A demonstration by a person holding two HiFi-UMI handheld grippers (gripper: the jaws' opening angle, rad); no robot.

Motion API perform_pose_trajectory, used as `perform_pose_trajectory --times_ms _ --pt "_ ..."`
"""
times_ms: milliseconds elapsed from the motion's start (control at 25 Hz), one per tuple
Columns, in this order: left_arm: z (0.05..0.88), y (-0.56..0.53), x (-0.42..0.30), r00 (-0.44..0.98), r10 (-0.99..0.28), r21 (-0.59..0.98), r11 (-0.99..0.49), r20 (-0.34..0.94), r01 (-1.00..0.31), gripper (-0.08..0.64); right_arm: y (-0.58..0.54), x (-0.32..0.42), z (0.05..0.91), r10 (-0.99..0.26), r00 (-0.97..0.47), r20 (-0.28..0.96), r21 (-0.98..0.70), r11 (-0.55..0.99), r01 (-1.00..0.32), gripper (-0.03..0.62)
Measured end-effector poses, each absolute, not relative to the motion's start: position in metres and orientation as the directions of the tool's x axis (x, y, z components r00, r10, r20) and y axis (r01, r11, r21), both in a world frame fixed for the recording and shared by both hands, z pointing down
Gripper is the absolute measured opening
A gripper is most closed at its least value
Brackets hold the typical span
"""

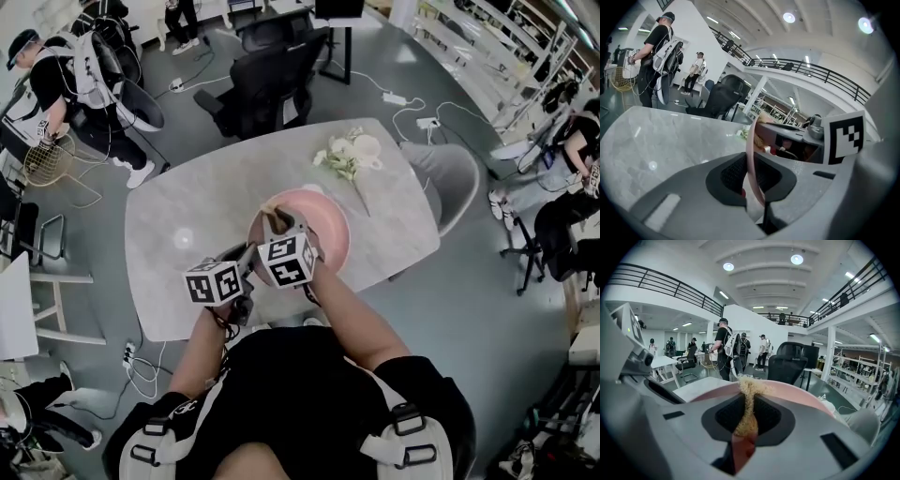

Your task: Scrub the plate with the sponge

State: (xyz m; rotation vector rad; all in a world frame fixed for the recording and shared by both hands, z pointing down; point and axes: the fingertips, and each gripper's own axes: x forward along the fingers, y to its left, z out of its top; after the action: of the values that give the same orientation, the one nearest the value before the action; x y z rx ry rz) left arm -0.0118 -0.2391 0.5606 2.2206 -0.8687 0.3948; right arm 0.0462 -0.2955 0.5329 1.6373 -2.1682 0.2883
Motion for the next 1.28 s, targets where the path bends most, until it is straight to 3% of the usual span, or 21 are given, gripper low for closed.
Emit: perform_pose_trajectory --times_ms 320,640,1280 --pt "0.545 -0.242 -0.006 0.767 -0.454 0.49 -0.592 0.454 -0.64 0.048 -0.305 0.105 0.539 -0.872 -0.094 0.481 0.179 0.203 -0.963 0.054" --pt "0.542 -0.255 -0.016 0.77 -0.469 0.535 -0.554 0.432 -0.638 0.051 -0.294 0.152 0.569 -0.814 -0.004 0.581 0.221 0.162 -0.962 0.054" --pt "0.529 -0.289 -0.066 0.665 -0.643 0.586 -0.391 0.378 -0.71 0.054 -0.243 0.108 0.622 -0.682 -0.129 0.72 0.132 0.316 -0.939 0.054"
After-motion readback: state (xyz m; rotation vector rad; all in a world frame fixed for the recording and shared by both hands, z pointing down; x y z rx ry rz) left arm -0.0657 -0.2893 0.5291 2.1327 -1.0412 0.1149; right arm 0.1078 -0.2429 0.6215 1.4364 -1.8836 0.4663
